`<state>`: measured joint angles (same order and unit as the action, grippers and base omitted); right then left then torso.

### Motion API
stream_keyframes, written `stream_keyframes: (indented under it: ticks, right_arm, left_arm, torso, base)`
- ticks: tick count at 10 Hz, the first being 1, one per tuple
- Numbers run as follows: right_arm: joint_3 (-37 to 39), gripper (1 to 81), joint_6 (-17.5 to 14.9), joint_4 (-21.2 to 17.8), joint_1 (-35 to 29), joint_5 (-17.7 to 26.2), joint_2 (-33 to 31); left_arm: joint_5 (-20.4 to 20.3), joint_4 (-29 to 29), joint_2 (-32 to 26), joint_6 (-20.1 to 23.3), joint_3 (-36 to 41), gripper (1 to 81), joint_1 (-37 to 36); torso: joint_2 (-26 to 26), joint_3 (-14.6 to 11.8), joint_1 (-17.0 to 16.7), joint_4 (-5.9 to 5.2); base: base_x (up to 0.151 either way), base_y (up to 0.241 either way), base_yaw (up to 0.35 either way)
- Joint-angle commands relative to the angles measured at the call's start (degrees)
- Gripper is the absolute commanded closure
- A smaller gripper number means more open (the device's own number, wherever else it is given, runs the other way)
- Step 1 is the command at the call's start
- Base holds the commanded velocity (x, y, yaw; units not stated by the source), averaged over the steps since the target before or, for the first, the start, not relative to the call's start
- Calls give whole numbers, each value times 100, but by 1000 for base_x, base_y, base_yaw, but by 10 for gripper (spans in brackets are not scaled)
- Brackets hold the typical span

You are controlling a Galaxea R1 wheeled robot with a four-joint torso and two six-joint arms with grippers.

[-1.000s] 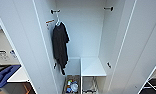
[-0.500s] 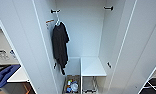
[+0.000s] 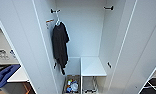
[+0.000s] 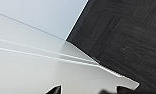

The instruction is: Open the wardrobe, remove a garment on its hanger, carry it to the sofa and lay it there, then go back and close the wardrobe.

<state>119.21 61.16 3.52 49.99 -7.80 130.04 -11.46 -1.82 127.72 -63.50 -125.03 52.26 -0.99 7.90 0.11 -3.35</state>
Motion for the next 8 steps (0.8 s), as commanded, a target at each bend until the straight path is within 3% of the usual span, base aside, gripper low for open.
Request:
stream_keyframes:
  ticks: [1,2,4,8]
  right_arm:
    - [-819,10,230,-45,-1135,-11,-265]
    - [-1189,10,230,-27,-1188,-2,-178]
    - [-1683,10,212,226,-1022,-20,296]
    - [-1771,10,195,939,-635,-28,1132]
  left_arm:
    - [57,14,-360,-628,422,10,-1160]
    - [47,75,-344,-628,820,10,-1353]
    - [118,1207,217,-628,1261,10,-1609]
    - [908,2439,1888,-628,1024,10,-1600]
  torso:
    - [0,0,0,0]
    - [2,2,0,0]
    - [5,4,0,0]
    - [6,6,0,0]
  base:
    - [0,0,0]
    - [0,0,0]
    - [0,0,0]
    - [0,0,0]
